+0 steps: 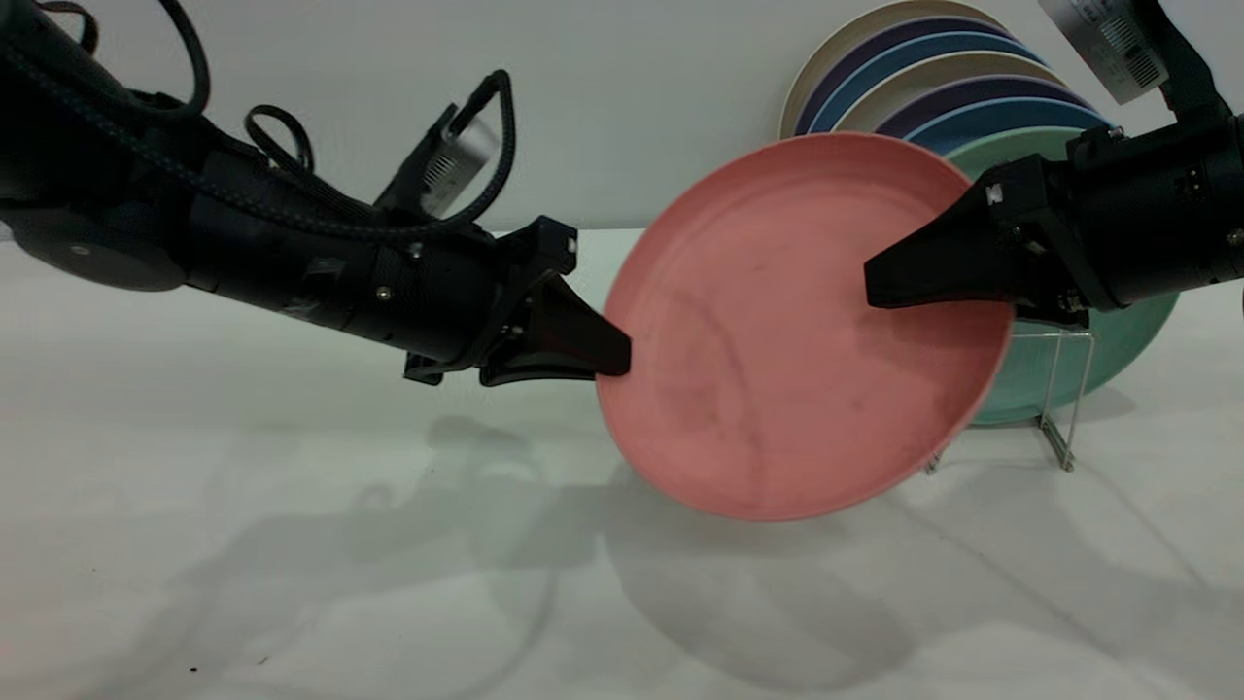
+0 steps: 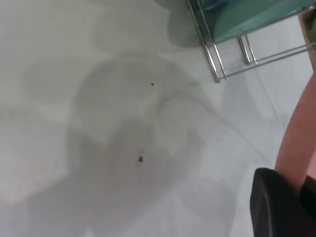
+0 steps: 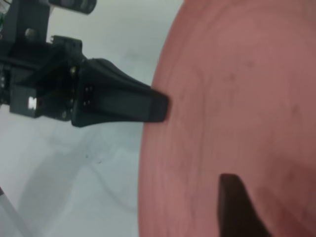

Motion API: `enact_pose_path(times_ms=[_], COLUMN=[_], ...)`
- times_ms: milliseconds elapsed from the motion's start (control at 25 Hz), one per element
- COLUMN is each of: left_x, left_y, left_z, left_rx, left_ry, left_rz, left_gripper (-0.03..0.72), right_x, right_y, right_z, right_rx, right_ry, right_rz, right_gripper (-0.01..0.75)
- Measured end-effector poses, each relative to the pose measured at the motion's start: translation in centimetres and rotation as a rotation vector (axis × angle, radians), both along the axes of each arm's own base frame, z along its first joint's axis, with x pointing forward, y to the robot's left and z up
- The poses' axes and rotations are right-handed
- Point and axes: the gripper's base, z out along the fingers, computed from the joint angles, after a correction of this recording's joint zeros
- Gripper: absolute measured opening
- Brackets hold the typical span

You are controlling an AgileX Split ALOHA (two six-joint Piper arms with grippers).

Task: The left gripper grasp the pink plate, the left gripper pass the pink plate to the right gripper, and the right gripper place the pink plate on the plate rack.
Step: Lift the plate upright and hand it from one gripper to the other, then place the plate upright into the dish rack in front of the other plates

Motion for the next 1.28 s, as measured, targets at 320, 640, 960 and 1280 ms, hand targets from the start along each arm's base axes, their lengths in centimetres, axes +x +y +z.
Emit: enact_pose_path(times_ms=[320, 640, 960, 1280], left_x=[-0.1, 0.9, 2.1, 1.7], left_y=[0.0, 2.7, 8.9, 12.8], left_z=[0.0, 0.3, -0.3, -0.9], left_rx=[-0.005, -0.036, 0.017, 0.085], left_ry=[-0.004, 0.01, 0.087, 0.156], left_rz=[-0.017, 0.039, 0.153, 0.169], left_gripper=[0.016, 0.216, 0.535, 0.553], right_x=[0.3, 0.6, -0.1, -1.2], right_y=[-0.7, -1.9, -4.6, -5.8], right_z=[-0.5, -0.6, 2.0, 7.3], right_rx=[-0.061, -0.16, -0.333, -0.697], right_ry=[0.016, -0.055, -0.293, -0.565], right_rz=[-0.055, -0.024, 0.176, 0.432], right_gripper=[0.106, 0.102, 0.102, 0.102])
